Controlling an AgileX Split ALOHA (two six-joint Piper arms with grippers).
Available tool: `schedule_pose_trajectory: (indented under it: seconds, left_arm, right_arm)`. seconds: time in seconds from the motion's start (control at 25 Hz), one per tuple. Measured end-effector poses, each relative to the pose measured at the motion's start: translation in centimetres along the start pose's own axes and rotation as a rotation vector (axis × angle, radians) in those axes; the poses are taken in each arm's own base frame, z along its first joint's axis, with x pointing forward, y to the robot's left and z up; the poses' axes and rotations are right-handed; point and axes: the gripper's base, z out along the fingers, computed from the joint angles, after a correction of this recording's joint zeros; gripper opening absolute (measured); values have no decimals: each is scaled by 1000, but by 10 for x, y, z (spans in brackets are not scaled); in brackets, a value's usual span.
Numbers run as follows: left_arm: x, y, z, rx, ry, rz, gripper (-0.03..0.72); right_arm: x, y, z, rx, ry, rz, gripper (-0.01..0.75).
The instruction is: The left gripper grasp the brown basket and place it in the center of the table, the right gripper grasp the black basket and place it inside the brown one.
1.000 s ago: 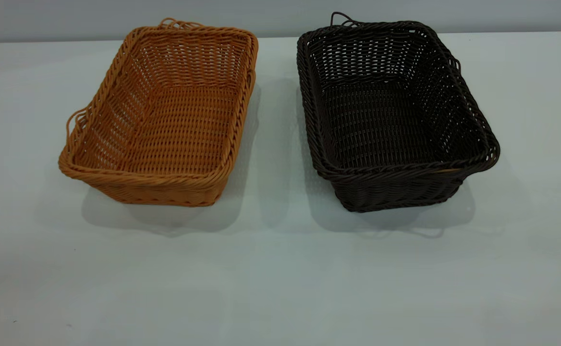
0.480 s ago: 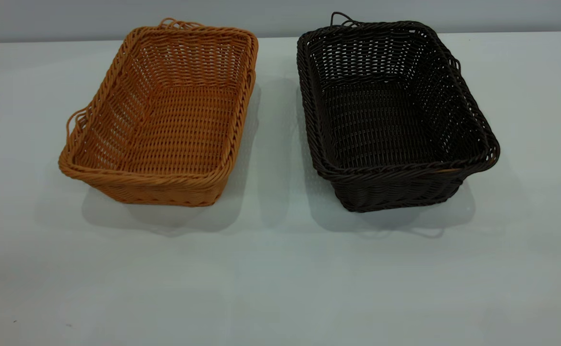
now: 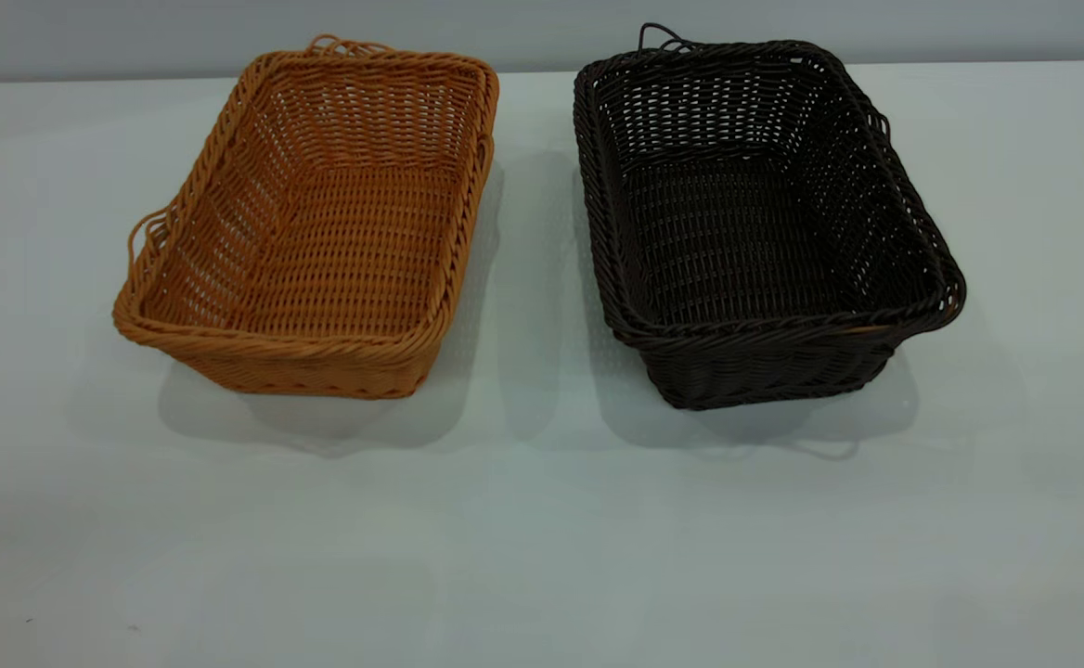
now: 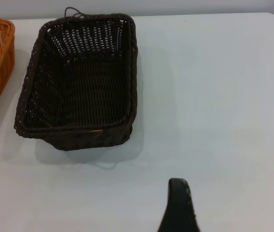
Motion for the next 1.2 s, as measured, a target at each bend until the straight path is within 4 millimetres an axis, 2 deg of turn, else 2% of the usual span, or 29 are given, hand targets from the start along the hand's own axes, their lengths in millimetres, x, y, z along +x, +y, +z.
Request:
schedule_pose_trajectory:
  seconds: [0.4, 0.52, 0.64, 0.76, 0.92, 1.08, 1.2]
  left_arm:
    - [-6, 0, 0, -2, -59, -17, 403]
    - [-17, 1, 6, -3, -58, -41, 403]
    - [-44, 3, 14, -9, -104, -28, 403]
    - [-76, 5, 27, -15, -99, 12, 410]
    - [-111, 9, 61, -17, 12, 45, 470]
    - [-137, 12, 97, -19, 65, 63, 517]
    - [-147, 15, 121, -24, 76, 61, 521]
  right_arm:
    - [-2, 0, 1, 0, -2, 0, 485]
    - [-17, 1, 3, -4, -28, 6, 485]
    - [-40, 4, 12, -39, -18, -1, 486]
    - [-58, 8, 38, -89, 59, -25, 518]
    - [-74, 16, 86, -209, 193, -37, 598]
    - [-73, 29, 141, -402, 382, 40, 612]
    - [-63, 43, 182, -521, 510, 100, 598]
